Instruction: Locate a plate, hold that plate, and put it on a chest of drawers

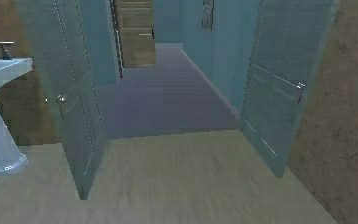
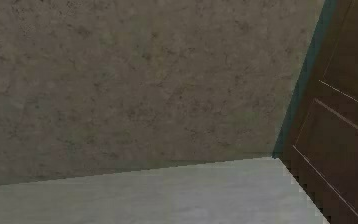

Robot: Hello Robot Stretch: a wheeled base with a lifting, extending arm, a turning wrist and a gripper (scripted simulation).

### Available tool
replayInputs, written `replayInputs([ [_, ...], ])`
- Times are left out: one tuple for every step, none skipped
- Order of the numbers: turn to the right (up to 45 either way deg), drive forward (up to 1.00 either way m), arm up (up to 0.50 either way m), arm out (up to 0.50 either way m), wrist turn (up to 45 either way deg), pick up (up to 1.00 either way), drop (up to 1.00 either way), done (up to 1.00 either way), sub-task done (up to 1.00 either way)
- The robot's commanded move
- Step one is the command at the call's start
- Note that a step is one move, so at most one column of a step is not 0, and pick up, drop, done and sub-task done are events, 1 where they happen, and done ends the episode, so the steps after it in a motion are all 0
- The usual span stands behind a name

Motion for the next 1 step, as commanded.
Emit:
replayInputs([
  [3.0, 0.00, 0.00, 0.00, 0.0, 0.00, 0.00, 0.00, 0.00],
])
